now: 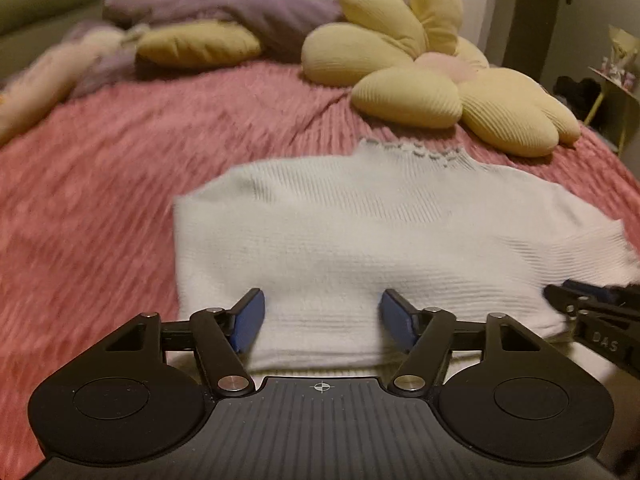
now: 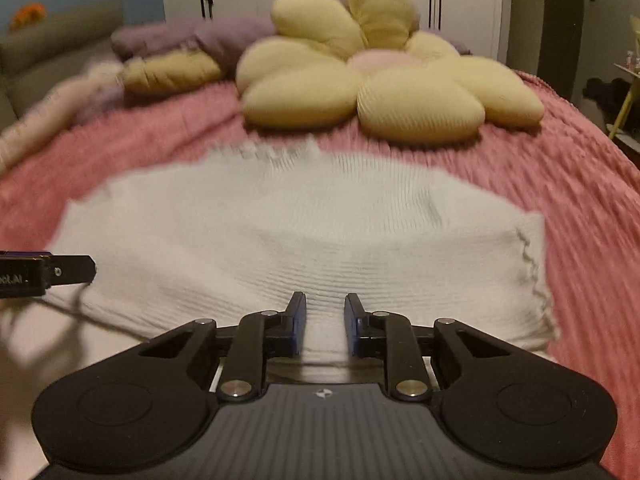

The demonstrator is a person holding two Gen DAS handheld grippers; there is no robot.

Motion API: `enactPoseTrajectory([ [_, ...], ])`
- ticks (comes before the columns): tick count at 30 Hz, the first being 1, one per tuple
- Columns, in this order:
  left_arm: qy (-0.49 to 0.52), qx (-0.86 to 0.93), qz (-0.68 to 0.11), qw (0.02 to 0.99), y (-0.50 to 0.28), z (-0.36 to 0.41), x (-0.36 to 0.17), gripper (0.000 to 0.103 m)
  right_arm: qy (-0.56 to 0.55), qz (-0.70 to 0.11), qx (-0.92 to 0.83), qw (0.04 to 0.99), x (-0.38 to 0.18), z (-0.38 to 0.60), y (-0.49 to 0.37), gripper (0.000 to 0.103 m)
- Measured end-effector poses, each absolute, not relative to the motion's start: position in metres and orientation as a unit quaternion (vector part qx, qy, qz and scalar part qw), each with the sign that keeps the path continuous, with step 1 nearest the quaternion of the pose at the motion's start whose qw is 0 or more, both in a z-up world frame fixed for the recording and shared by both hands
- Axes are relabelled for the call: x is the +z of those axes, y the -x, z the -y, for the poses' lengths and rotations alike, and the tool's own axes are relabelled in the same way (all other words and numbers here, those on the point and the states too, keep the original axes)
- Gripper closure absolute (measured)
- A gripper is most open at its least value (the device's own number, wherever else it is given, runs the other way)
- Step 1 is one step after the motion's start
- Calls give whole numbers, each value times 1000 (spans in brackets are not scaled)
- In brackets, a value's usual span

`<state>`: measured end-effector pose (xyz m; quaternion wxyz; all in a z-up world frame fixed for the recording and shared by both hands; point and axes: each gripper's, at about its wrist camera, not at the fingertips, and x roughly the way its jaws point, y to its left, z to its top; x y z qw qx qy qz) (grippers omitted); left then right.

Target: Fold small clothes

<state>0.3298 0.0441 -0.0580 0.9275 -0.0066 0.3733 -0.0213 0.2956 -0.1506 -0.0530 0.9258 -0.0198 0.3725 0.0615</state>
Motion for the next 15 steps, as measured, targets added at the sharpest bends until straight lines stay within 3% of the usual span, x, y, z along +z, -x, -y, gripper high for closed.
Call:
enactPoseTrajectory([
  [6, -22, 2, -377, 926, -355, -42, -69, 13, 34, -362, 49, 930, -59, 151, -310, 85],
  [15, 15, 4, -384, 923, -328, -46, -54, 16, -14, -362, 61, 930, -37, 169, -281, 84],
])
